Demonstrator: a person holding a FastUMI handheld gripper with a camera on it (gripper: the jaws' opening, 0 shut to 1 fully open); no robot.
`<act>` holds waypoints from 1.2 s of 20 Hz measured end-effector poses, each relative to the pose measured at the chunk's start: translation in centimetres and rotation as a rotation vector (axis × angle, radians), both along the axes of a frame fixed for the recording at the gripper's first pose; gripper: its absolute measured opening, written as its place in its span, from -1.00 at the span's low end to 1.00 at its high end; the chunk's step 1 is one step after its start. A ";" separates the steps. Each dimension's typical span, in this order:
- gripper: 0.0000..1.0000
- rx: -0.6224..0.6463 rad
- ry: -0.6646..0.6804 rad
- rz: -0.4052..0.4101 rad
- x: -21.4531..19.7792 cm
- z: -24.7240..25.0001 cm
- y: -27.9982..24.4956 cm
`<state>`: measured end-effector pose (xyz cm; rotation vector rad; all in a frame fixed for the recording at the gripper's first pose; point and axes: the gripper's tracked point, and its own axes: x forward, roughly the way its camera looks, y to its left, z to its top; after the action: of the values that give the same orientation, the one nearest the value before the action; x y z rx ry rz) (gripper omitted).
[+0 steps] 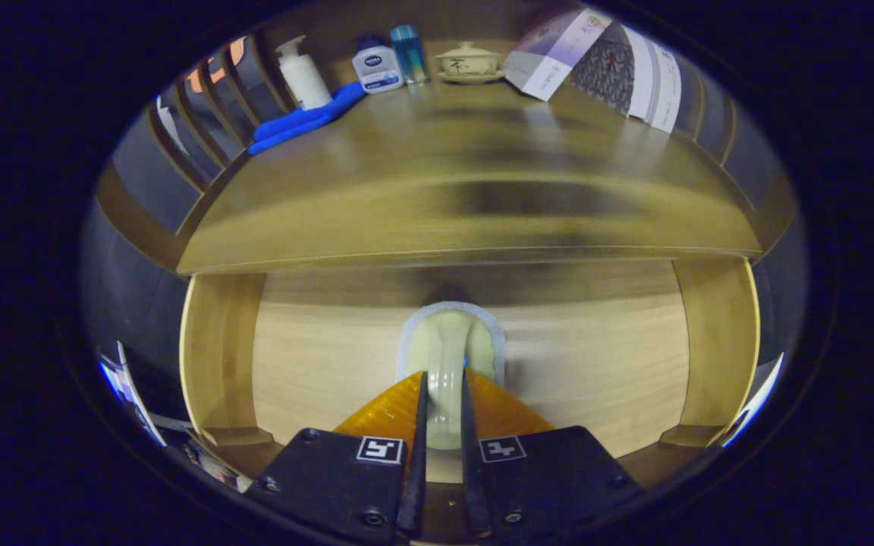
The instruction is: Pull open the drawer, take out the items inside it, and place them on the countertop above the cabinet.
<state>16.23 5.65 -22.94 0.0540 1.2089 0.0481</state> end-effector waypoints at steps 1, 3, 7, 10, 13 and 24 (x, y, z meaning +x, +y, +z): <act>-0.54 0.013 -0.011 0.002 -0.3 0.8 0.1; -0.53 0.033 -0.041 0.012 -0.8 2.5 0.2; -0.53 0.039 -0.102 0.046 -1.8 6.3 -0.1; -0.54 0.060 -0.150 0.064 -2.4 9.4 0.1; -0.53 0.053 -0.215 0.069 -1.2 12.9 -0.2; -0.54 0.122 -0.247 -0.030 7.8 14.7 -0.3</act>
<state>23.98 5.31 -8.27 0.1681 0.9575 0.0997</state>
